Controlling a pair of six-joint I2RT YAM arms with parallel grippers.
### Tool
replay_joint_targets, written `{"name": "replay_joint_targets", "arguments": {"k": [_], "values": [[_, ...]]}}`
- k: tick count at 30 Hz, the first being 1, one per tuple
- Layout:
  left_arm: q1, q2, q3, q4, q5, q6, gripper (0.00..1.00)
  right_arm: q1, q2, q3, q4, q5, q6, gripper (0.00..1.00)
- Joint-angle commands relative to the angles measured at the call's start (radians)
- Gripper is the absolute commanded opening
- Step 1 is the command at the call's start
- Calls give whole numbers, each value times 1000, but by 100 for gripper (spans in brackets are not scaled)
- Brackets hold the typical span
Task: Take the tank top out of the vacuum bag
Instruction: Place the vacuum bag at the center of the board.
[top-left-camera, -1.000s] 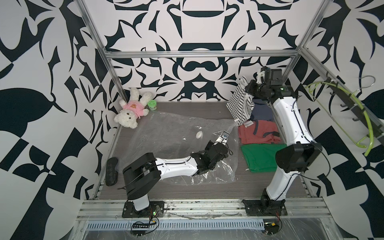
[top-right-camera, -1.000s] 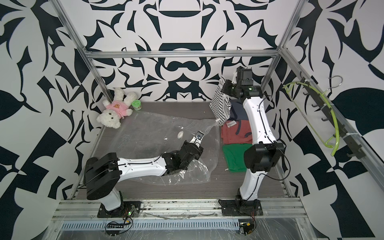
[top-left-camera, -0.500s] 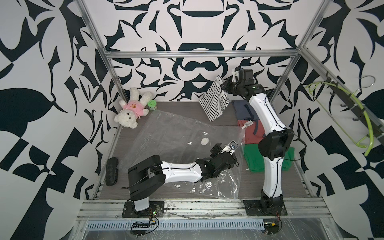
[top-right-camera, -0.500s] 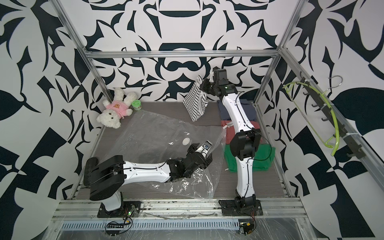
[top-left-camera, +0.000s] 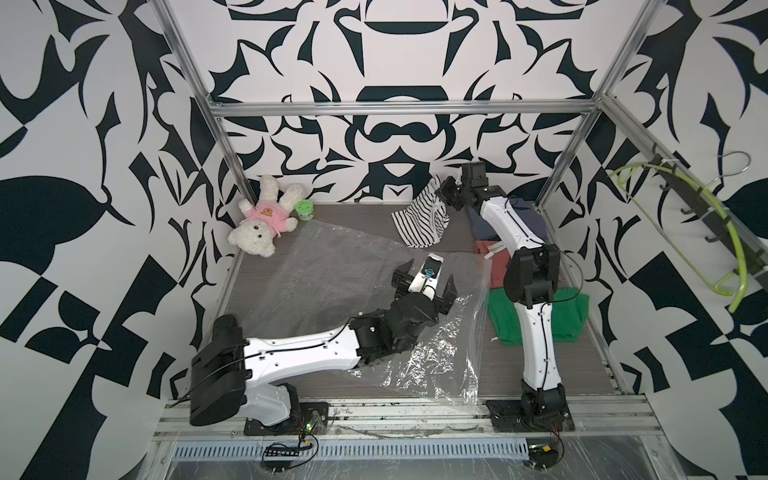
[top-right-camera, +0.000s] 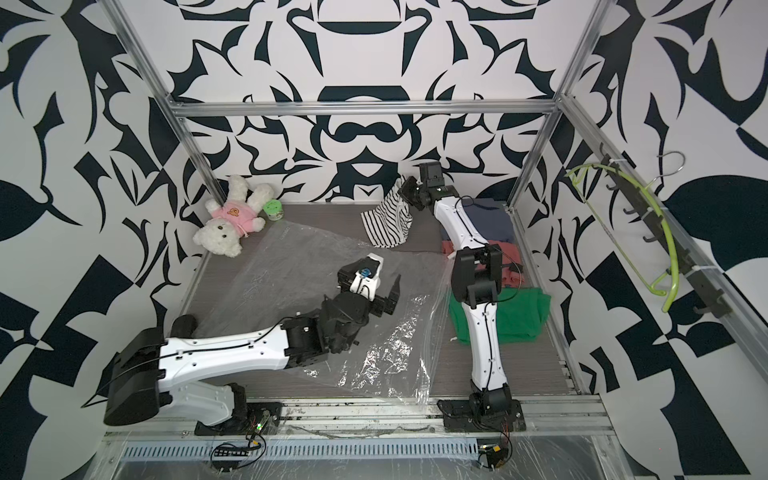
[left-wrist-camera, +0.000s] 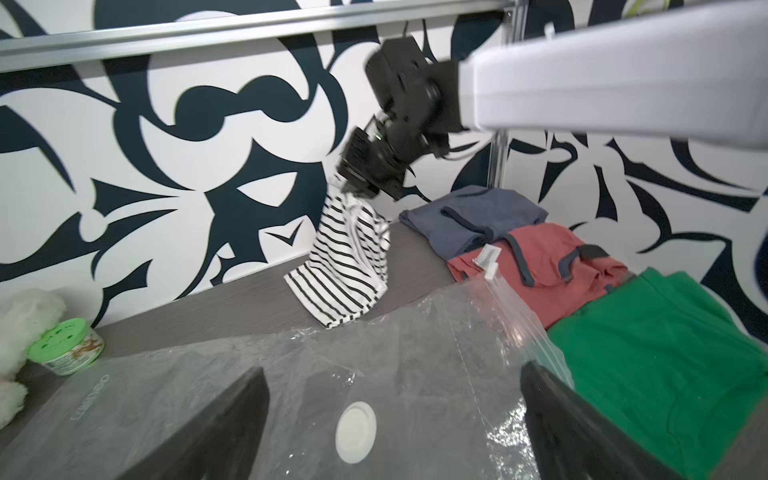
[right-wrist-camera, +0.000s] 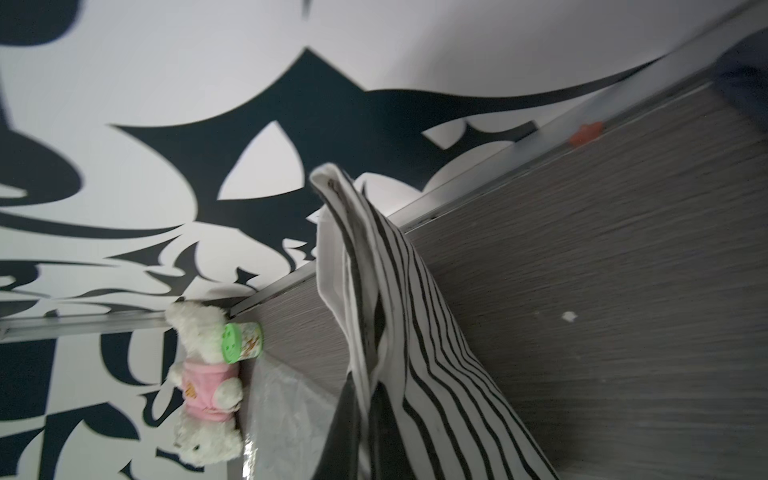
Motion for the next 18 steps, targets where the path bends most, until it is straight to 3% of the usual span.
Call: {"name": "replay_joint_targets", "arguments": {"k": [1, 10, 18], "values": [[56, -36, -46, -72, -67, -67, 99, -26, -7, -4, 28, 44, -23, 0], [183, -113, -149, -161, -79, -232, 99, -74, 94, 23, -10, 102, -55, 0], [197, -26, -94, -263, -102, -277, 99, -101, 176, 104, -77, 190, -70, 0]]}}
